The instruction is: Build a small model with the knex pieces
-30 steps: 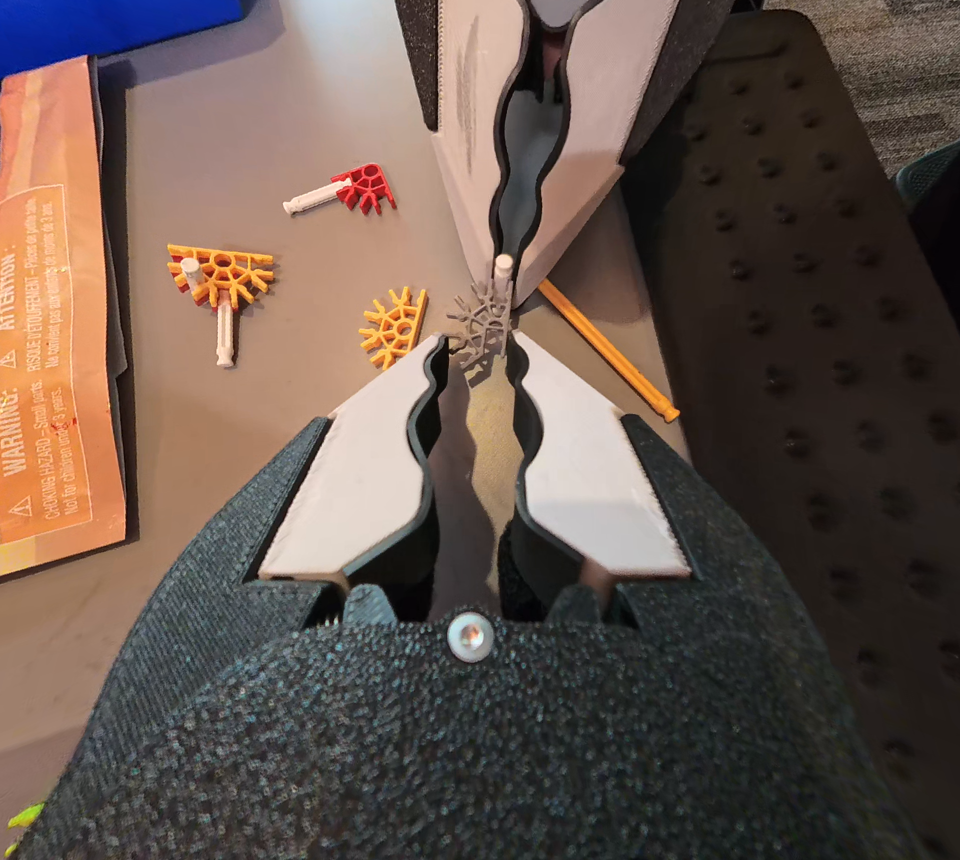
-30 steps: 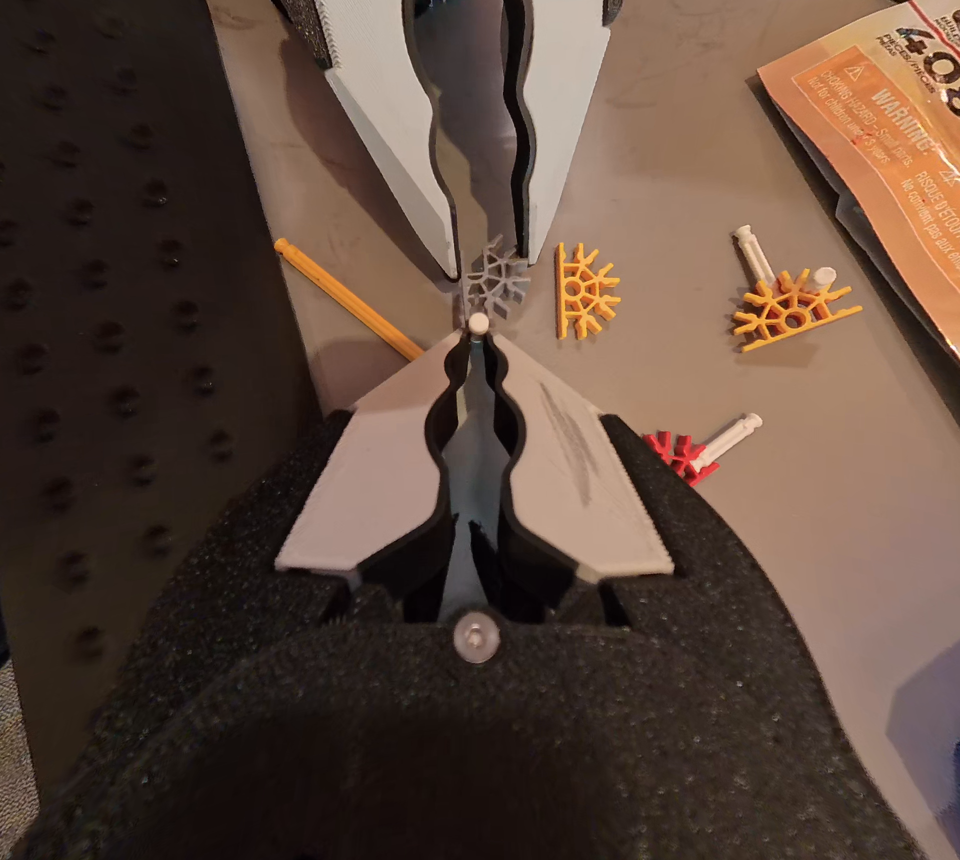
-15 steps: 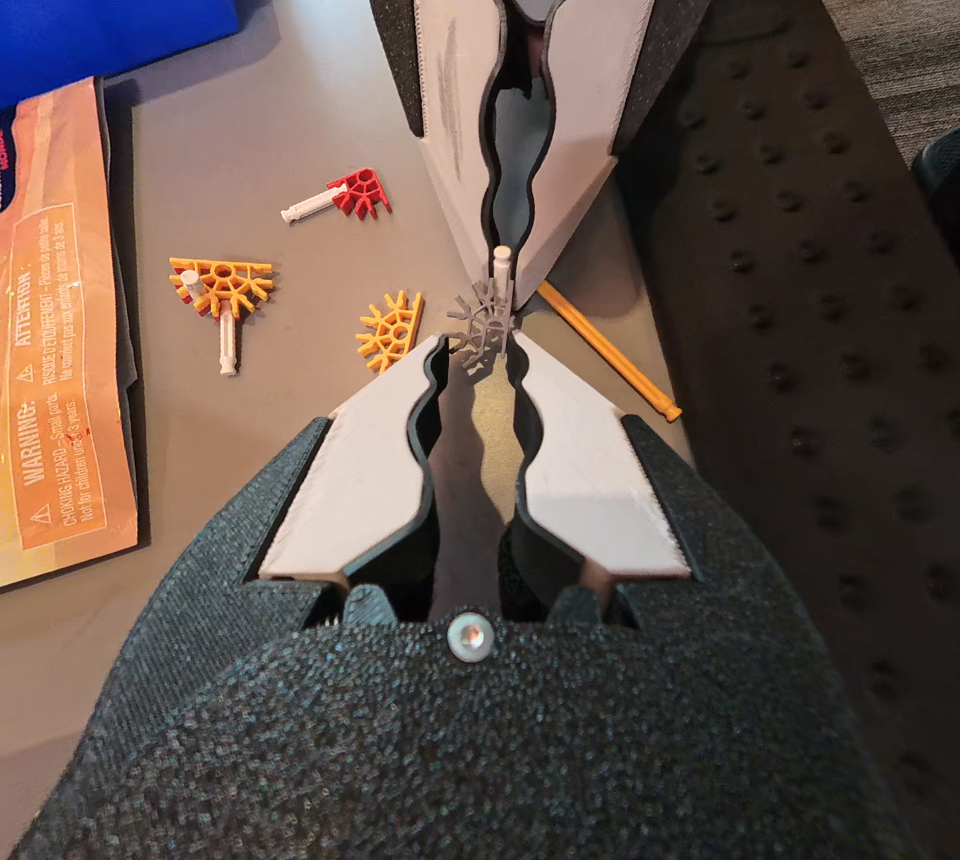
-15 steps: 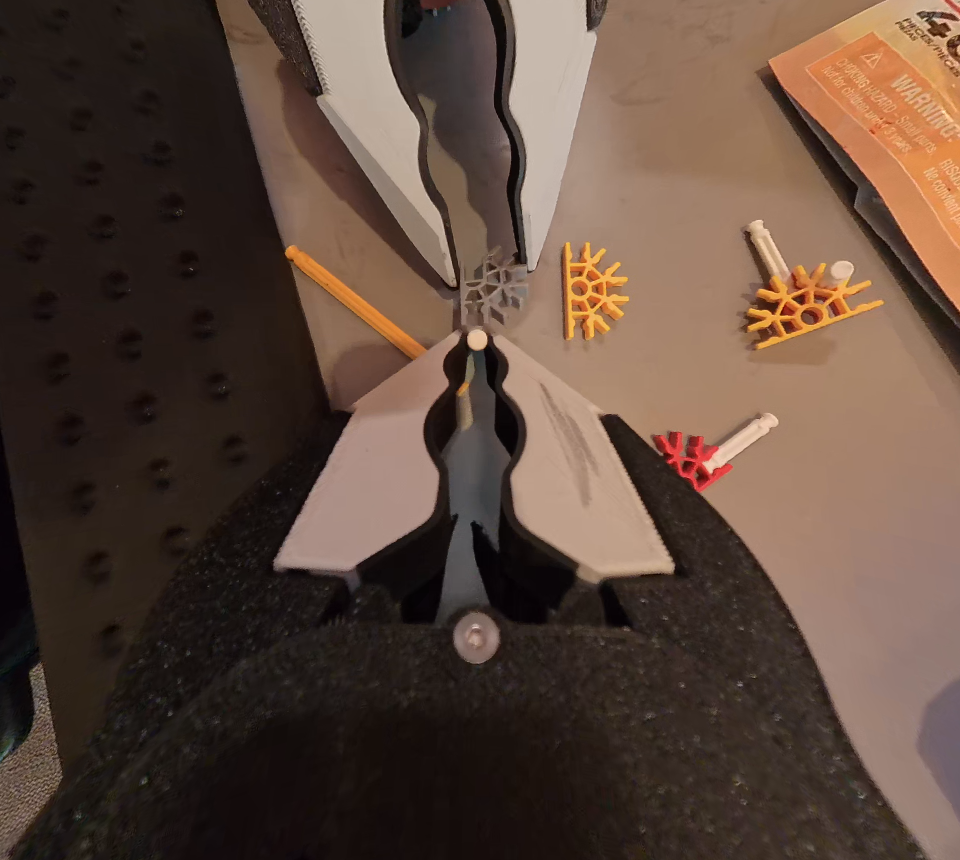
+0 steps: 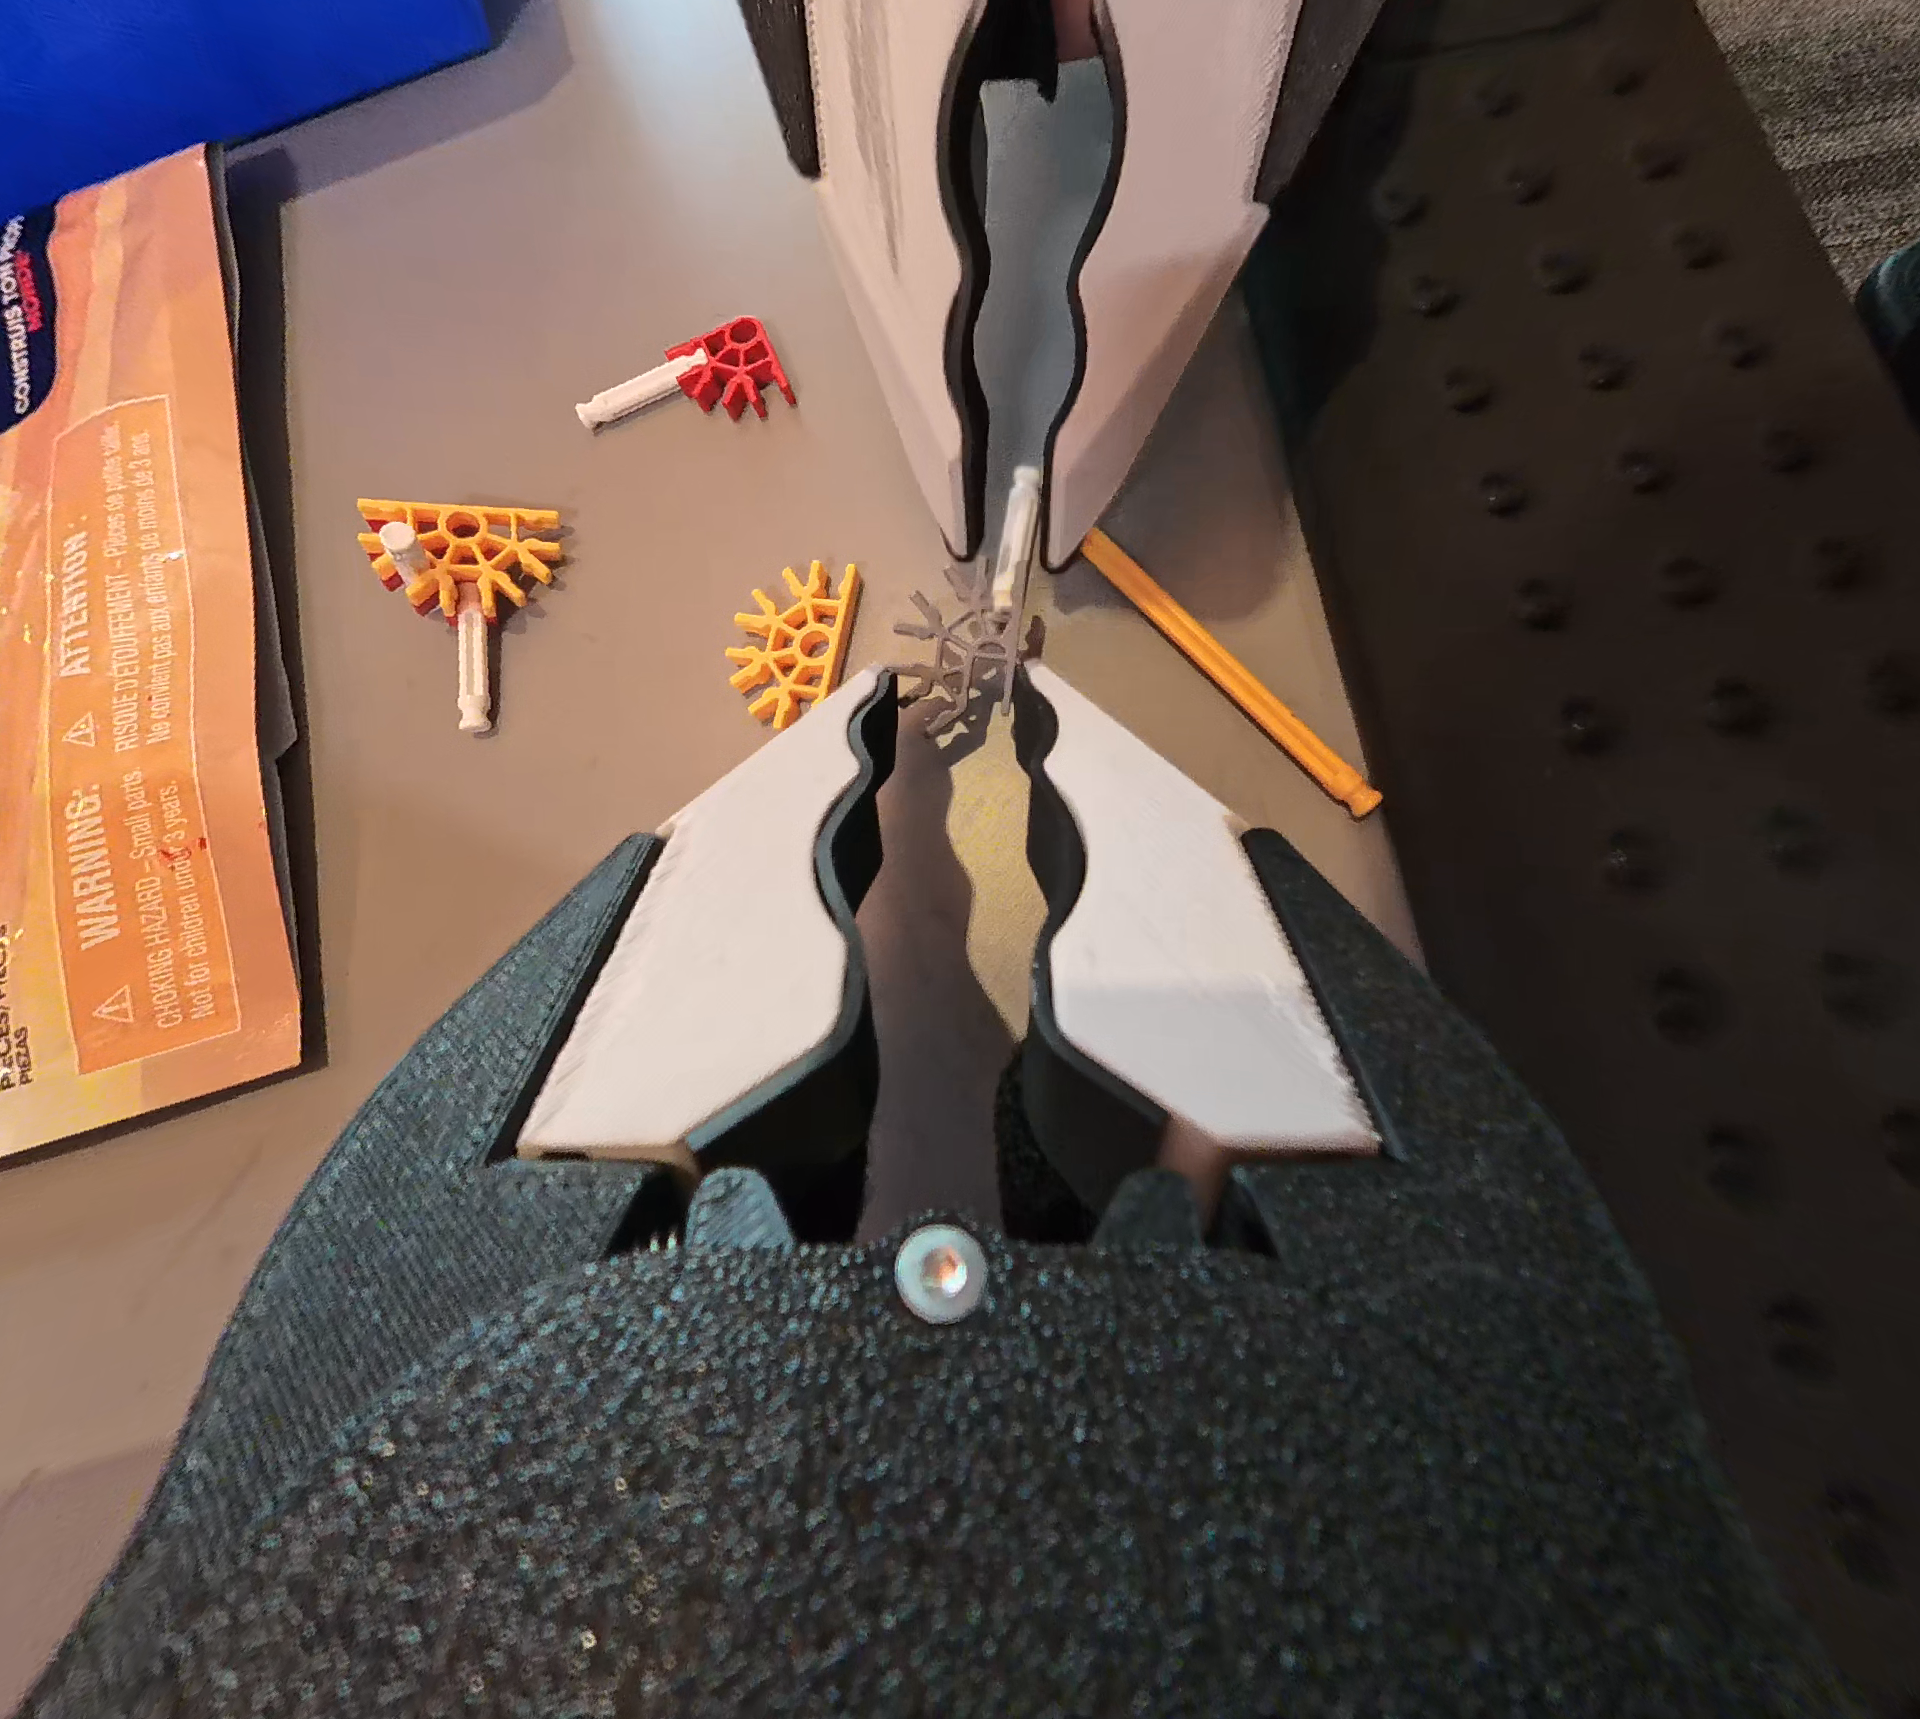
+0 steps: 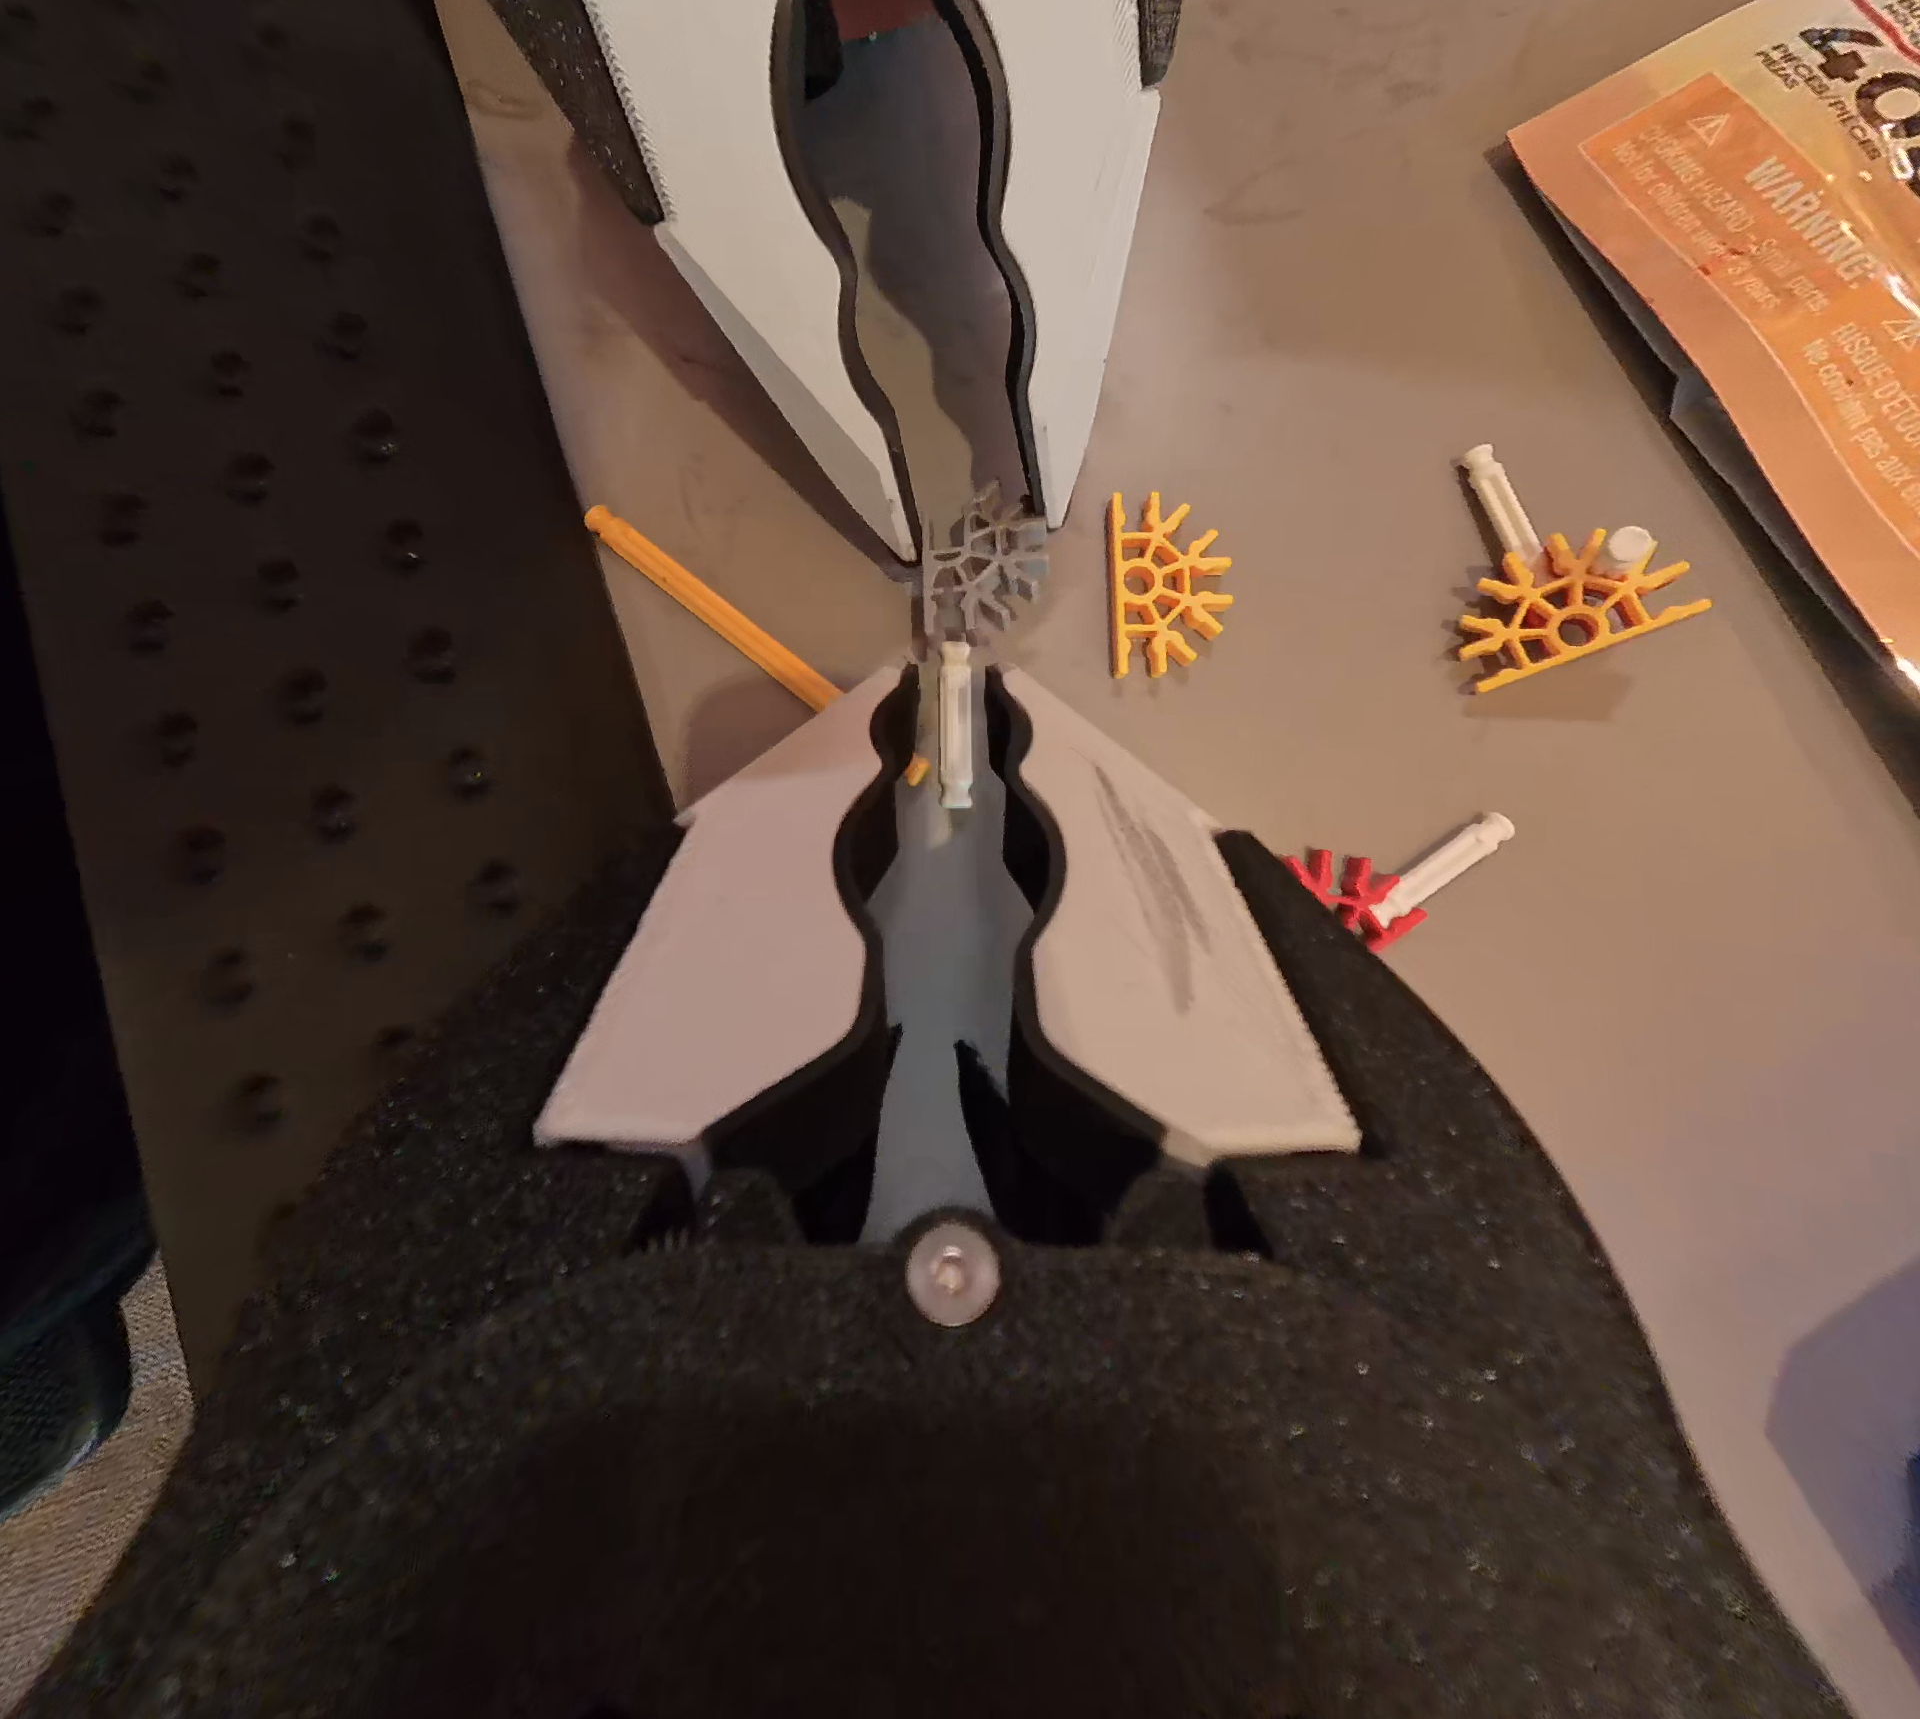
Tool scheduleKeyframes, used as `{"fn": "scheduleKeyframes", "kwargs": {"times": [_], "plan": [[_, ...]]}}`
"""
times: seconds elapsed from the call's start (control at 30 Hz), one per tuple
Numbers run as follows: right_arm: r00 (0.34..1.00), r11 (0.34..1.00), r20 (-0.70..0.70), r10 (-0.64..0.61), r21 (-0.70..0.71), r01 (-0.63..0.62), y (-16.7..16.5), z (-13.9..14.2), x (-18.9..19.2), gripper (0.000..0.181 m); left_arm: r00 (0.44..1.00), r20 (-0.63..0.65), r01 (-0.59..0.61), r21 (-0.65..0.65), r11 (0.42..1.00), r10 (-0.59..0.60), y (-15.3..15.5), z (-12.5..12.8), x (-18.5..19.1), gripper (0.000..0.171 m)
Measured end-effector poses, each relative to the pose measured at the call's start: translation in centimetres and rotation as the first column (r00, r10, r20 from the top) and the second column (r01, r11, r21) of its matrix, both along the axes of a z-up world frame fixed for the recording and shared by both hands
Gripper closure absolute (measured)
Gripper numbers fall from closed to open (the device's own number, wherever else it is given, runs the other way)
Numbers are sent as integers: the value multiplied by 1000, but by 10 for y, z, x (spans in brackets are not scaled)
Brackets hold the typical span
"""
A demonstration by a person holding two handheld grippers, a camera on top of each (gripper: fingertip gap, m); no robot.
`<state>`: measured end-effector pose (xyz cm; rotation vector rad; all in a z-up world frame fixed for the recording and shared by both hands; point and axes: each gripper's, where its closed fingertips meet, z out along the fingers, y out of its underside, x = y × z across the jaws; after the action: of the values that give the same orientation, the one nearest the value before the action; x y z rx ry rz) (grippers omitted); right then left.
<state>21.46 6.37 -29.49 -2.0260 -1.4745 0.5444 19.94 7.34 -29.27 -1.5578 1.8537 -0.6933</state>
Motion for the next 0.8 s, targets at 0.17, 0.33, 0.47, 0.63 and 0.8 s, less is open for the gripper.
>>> {"fn": "scheduleKeyframes", "kwargs": {"times": [0.17,0.33,0.47,0.63,0.8], "plan": [[995,997,95,-12,72,6,2,2,12,169,1000,-8,-7,-4,1000,7,1,-1,-2,150],[989,999,147,-34,8,33,-4,-7,19,177,1000,-20,-20,-7,1000,20,2,-2,-7,150],[991,998,113,-66,14,65,-4,-6,12,177,999,-12,-32,-9,999,31,2,-1,-9,150],[999,1000,-34,-3,26,4,-27,35,-12,175,999,-31,-35,38,999,36,8,-5,-6,150],[999,985,5,43,164,-44,-8,49,-2,163,999,-9,-35,12,999,35,7,-1,-11,150]]}}
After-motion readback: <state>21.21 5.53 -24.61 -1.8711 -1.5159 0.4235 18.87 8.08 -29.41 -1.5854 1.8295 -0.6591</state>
